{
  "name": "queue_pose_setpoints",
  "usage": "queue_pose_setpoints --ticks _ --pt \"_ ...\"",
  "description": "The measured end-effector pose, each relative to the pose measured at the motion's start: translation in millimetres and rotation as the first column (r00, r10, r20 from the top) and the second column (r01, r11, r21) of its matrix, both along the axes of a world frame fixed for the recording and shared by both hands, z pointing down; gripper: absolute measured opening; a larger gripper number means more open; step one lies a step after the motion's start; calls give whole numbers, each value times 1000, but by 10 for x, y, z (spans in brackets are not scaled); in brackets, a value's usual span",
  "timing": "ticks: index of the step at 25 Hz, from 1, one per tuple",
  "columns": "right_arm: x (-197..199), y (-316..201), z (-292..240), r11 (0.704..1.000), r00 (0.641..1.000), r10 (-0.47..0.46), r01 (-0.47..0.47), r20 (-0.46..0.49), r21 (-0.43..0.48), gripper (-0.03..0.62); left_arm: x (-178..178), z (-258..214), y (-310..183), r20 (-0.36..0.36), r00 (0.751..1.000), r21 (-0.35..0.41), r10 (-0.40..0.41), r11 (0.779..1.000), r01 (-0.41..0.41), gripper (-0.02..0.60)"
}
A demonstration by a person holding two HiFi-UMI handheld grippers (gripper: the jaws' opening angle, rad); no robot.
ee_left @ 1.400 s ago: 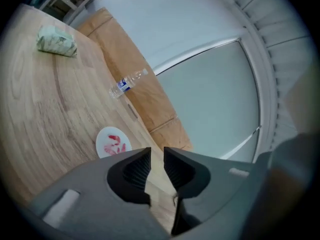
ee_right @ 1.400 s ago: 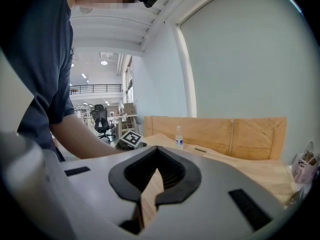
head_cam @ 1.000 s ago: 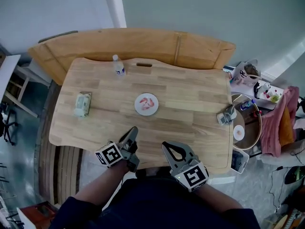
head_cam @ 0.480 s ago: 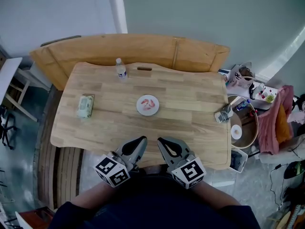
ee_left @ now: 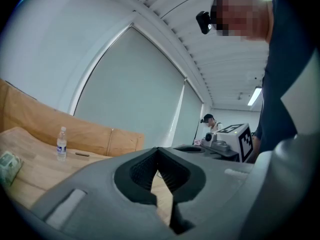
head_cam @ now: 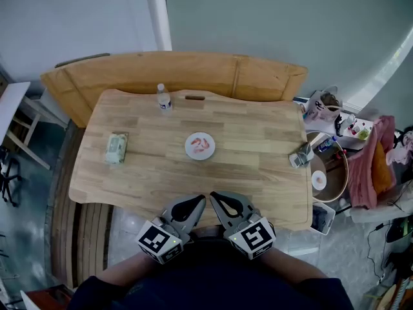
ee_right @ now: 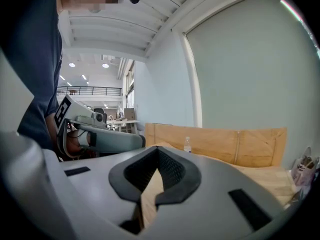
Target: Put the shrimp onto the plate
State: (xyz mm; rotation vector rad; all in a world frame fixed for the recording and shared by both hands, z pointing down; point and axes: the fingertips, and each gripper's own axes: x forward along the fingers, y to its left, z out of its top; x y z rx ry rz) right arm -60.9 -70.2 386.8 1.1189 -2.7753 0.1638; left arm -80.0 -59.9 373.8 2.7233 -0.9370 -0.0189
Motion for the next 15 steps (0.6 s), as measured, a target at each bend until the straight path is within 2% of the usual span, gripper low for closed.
queue_pose_setpoints --ticks 15 --pt "23 3 26 1000 1000 6 -7 -13 -13 9 62 -12 10 17 1000 20 6 1000 -7 6"
